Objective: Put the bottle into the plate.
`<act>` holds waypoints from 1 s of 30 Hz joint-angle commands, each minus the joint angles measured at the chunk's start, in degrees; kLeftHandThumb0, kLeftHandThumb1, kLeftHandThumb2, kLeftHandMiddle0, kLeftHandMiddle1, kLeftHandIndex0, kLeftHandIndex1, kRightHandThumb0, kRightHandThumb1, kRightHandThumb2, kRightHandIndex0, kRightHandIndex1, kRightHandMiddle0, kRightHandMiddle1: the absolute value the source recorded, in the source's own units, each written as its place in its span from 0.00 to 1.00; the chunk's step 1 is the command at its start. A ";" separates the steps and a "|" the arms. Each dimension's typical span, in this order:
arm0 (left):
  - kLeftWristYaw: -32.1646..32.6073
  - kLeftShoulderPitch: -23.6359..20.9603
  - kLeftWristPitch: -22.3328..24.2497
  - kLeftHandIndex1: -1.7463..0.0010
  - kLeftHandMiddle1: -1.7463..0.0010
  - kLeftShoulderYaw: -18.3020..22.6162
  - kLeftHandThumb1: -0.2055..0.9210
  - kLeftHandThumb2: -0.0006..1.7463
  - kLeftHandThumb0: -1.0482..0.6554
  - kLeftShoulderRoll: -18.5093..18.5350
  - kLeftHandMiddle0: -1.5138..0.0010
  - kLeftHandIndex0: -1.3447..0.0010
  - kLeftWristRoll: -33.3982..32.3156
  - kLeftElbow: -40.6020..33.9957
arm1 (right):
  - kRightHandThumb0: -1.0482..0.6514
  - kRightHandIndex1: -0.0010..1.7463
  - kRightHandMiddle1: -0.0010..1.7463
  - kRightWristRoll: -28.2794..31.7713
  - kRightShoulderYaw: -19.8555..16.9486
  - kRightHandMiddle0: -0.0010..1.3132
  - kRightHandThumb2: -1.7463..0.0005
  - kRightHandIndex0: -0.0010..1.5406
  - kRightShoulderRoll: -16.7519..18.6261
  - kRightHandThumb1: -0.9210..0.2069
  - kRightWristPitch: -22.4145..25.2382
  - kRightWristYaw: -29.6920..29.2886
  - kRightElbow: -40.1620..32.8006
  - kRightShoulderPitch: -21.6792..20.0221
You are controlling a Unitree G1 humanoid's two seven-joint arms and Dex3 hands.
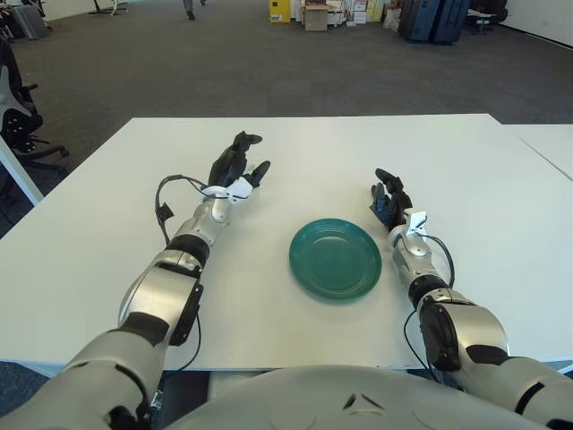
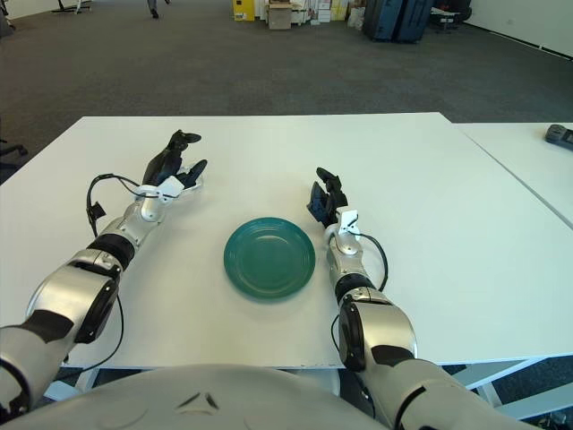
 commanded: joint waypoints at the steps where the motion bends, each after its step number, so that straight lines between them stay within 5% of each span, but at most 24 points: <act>1: 3.87 -3.75 7.01 0.70 0.96 -6.28 1.00 0.40 0.03 -0.06 0.96 1.00 6.15 3.70 | 0.21 0.01 0.36 0.10 -0.50 0.00 0.53 0.17 -0.18 0.00 3.47 -0.06 2.65 3.34; 13: 0.25 -4.14 14.40 0.97 1.00 -13.39 1.00 0.43 0.00 -0.80 1.00 1.00 10.04 6.15 | 0.19 0.01 0.37 0.13 -0.60 0.00 0.53 0.17 -0.31 0.00 2.78 0.20 2.37 3.85; 30: -10.37 -2.61 16.91 0.99 1.00 -12.94 1.00 0.49 0.00 -0.96 1.00 0.98 6.73 6.92 | 0.20 0.01 0.37 0.33 -1.00 0.00 0.53 0.18 -1.21 0.00 2.65 1.40 1.85 4.87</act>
